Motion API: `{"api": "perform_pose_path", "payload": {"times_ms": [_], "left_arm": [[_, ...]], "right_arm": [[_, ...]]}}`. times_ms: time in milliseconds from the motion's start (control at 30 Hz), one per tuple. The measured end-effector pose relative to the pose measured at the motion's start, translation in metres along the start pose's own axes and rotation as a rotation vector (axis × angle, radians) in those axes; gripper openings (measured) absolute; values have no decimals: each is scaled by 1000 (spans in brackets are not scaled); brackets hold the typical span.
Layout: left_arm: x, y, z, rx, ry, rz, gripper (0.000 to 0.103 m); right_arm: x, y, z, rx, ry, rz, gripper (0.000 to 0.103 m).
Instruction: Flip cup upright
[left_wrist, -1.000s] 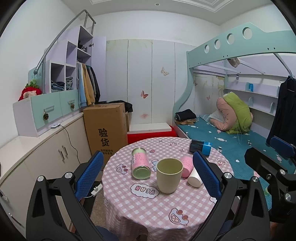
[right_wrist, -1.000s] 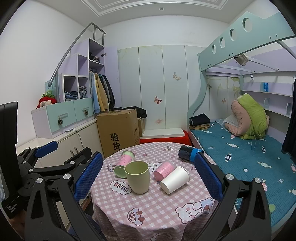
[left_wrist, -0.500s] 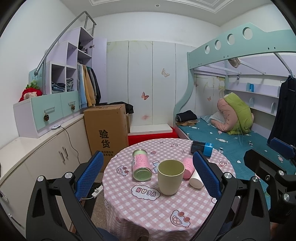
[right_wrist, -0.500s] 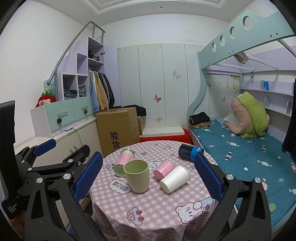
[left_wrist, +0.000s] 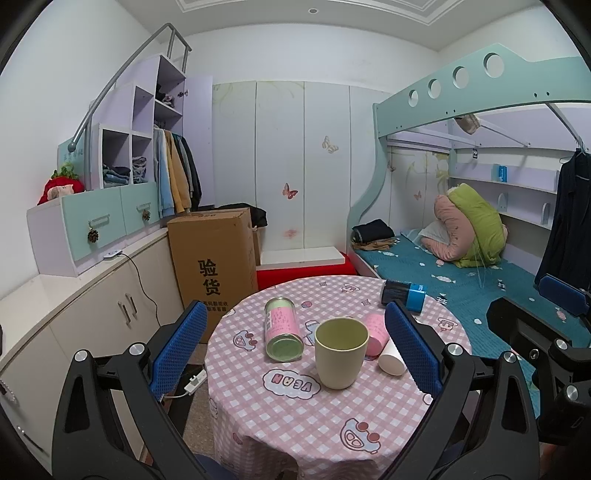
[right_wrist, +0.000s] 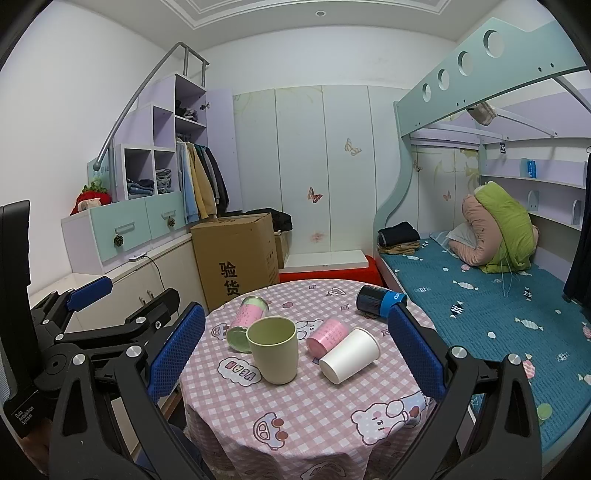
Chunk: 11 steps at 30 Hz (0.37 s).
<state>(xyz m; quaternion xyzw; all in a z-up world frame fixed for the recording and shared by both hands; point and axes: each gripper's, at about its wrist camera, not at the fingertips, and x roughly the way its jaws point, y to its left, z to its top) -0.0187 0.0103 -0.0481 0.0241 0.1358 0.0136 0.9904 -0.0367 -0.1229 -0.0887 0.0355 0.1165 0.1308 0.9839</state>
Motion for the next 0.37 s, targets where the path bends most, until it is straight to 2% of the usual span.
{"api": "perform_pose_path", "payload": {"times_ms": [367], "left_arm": [[3,-2,-3,4,24,0,97]], "right_arm": [[3,-1,-4,3,5,0,96]]}}
